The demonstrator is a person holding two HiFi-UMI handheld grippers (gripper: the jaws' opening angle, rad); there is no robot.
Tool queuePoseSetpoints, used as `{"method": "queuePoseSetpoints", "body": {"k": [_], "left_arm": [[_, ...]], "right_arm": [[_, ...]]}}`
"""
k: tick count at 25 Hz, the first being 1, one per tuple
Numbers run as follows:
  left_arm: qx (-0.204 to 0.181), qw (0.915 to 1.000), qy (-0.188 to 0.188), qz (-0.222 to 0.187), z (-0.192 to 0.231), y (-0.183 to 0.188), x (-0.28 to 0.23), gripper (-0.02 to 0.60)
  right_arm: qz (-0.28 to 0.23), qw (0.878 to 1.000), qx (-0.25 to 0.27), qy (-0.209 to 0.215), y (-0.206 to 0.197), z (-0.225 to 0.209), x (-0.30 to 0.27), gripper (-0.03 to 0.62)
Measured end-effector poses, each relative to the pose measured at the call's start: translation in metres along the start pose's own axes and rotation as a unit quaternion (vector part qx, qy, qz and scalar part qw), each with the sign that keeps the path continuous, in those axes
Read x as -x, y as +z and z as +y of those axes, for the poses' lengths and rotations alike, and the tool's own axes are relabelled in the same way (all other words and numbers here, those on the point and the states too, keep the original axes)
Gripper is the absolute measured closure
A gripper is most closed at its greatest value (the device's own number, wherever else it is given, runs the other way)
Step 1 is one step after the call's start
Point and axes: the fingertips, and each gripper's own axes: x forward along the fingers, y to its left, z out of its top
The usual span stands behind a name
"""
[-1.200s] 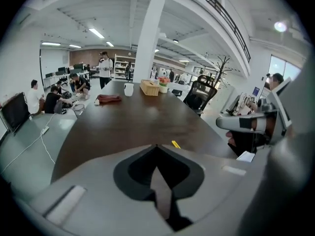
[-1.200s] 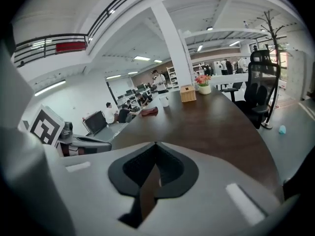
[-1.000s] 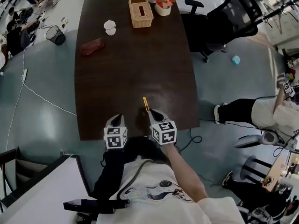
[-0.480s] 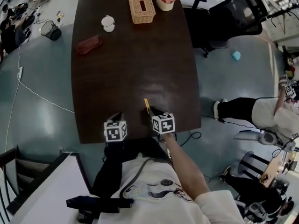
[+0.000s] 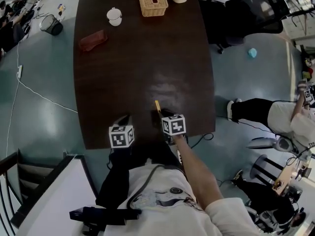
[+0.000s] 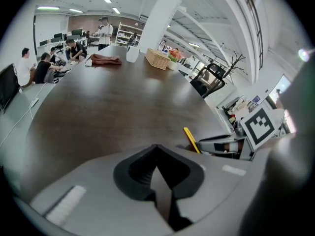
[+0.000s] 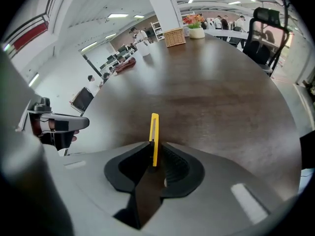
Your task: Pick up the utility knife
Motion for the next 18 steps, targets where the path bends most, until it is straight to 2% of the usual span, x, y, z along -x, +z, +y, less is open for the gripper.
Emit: {"method": "queuePoseSetpoints", "body": {"k": [3, 5, 7, 12, 16, 18], "left_arm": [[0.000, 1.0000, -0.005, -0.002, -0.001, 0.001, 0.002, 0.583], [0.001, 1.0000, -0.006, -0.002, -0.002, 0.001, 0.002, 0.583], [0.002, 1.0000, -0.007, 0.000, -0.002, -0.002, 0.003, 0.583], [0.001, 1.0000, -0.005, -0.001, 0.001, -0.003, 0.007, 0.583], [0.000, 1.0000, -0.004, -0.002, 0.003, -0.004, 0.010, 0.583], [-0.002, 0.9999, -0.005, -0.010, 0.002, -0.001, 0.014, 0.583]], "right_arm": [[0.006, 1.000, 0.004, 0.004, 0.001, 0.003, -0.002, 0.496], [0.011, 1.000, 0.017, -0.017, 0.000, 0.003, -0.004, 0.497], [0.009, 0.998, 0.033, -0.044, -0.002, 0.001, -0.004, 0.543], [0.004, 0.994, 0.060, -0.094, -0.002, 0.005, -0.004, 0.545], [0.000, 0.993, 0.050, -0.104, 0.000, 0.004, -0.004, 0.546], [-0.023, 0.993, 0.037, -0.107, 0.006, 0.000, 0.006, 0.546]]}}
